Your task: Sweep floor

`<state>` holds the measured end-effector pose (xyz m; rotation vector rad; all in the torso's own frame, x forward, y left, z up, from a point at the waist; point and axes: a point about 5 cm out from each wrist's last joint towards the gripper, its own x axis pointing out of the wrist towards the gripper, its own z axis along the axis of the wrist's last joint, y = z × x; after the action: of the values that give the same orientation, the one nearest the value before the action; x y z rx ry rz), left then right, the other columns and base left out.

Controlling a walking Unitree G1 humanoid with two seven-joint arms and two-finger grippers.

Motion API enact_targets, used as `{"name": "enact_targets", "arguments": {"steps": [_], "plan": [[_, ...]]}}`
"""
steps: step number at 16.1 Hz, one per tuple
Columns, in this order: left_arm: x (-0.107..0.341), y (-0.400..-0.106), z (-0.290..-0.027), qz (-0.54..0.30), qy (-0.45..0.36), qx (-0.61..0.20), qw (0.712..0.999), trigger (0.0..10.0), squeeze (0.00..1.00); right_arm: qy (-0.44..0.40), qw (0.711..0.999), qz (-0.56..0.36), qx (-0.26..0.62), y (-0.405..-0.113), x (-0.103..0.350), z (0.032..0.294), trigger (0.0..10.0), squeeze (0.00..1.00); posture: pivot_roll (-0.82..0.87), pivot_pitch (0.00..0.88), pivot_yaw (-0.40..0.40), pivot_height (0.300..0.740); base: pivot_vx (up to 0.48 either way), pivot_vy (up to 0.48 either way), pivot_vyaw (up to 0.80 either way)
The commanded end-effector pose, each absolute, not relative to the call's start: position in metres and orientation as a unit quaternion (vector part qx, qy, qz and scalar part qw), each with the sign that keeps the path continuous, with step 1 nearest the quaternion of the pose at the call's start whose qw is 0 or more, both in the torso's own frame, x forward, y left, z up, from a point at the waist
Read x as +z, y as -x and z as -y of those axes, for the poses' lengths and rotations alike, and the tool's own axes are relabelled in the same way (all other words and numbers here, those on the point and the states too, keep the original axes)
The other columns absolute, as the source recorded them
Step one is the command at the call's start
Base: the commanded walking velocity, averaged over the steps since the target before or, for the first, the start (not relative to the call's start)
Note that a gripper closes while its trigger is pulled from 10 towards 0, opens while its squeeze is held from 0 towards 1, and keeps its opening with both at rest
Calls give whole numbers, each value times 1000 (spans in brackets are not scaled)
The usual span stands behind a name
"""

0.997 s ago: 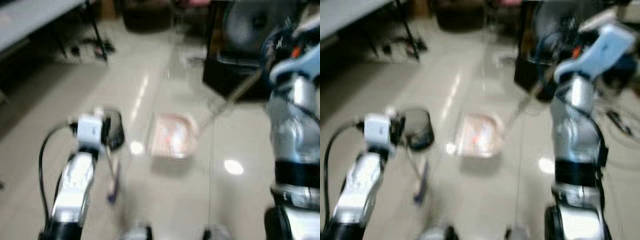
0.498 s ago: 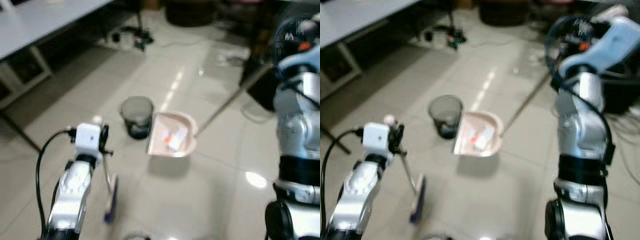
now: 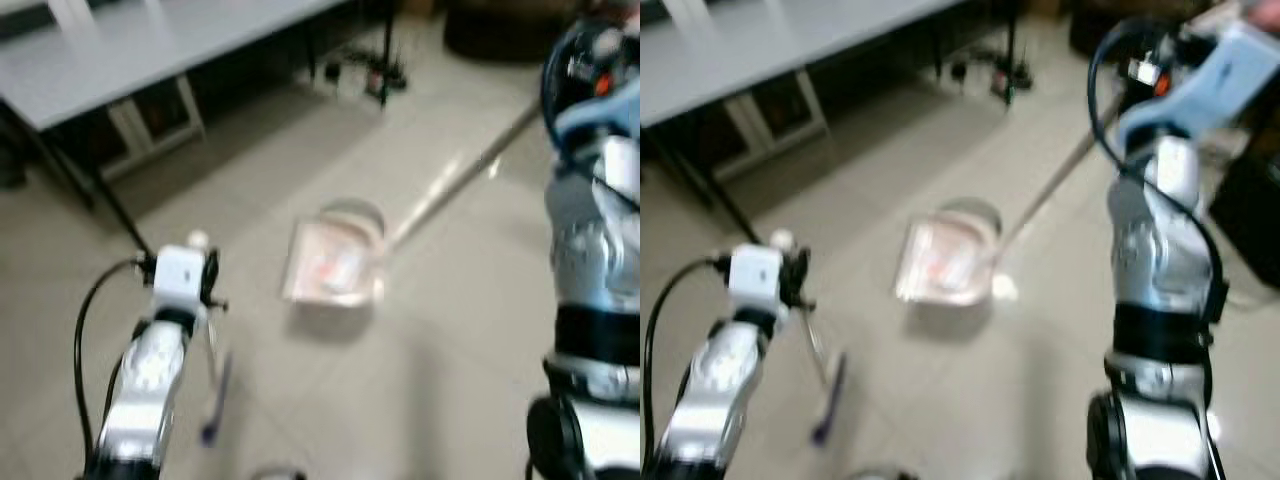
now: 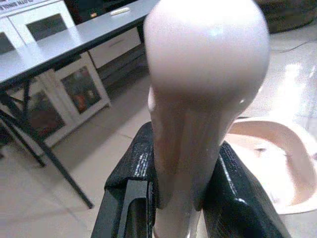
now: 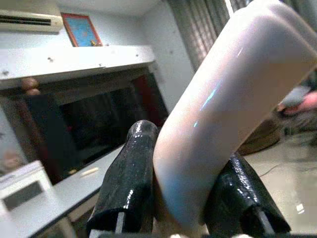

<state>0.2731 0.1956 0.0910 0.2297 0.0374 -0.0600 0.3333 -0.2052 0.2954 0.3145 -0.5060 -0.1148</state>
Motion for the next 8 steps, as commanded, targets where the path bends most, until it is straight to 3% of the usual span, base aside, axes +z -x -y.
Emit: {"name": "enact_targets", "arguments": {"steps": [1,8], "plan": [[101,-277,-189,5,-115,-37,993,10000,0,-148,946,279,-75,-326,307,217,10000,0,-6,44,79,740,345,0,0],[101,-277,-189,6,-115,-37,993,10000,0,-148,946,279,-75,-326,307,217,10000,0,-6,45,79,740,345,0,0]]}}
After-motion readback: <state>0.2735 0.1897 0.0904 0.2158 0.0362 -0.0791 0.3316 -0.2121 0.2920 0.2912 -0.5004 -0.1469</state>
